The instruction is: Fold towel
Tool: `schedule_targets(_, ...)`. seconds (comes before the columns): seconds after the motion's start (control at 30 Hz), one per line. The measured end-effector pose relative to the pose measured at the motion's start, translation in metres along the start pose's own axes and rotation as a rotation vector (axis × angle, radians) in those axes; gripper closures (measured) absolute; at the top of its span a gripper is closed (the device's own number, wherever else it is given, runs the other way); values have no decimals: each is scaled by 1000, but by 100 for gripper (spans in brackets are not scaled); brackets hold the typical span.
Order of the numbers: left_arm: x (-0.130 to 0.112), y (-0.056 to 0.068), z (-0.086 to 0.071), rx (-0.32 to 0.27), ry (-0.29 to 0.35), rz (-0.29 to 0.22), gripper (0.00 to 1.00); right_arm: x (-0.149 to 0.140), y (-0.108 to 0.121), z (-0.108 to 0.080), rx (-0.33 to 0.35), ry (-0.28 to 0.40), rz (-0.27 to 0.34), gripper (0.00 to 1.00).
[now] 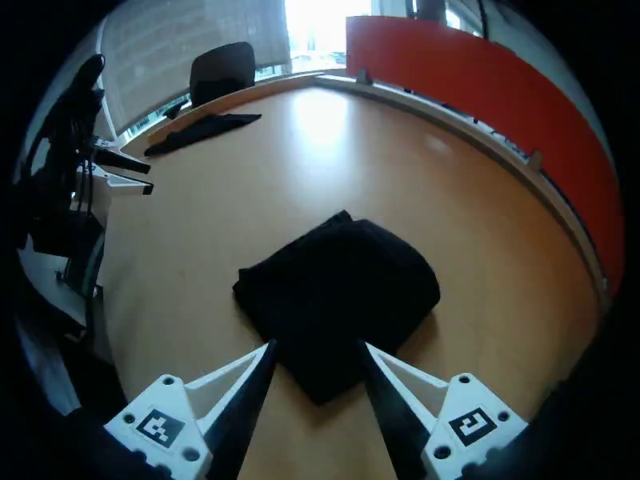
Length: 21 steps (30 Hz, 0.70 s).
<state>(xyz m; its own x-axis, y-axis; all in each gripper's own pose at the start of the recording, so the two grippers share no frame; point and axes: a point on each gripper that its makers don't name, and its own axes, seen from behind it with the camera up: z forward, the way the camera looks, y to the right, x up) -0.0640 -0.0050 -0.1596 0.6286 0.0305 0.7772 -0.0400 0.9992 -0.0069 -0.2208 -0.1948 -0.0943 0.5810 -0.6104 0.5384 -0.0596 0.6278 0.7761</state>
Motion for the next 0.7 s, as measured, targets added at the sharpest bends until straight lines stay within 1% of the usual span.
schedule_targets(0.37,0,2,1,-1,-2,3,6,-25,4,-5,-17,-33,19,26)
schedule_targets(0.57,-1,2,1,-2,-3,1,6,-42,5,-5,-24,-64,23,26)
schedule_targets(0.7,-2,3,1,-2,-5,2,6,-47,4,-4,-24,-71,26,27)
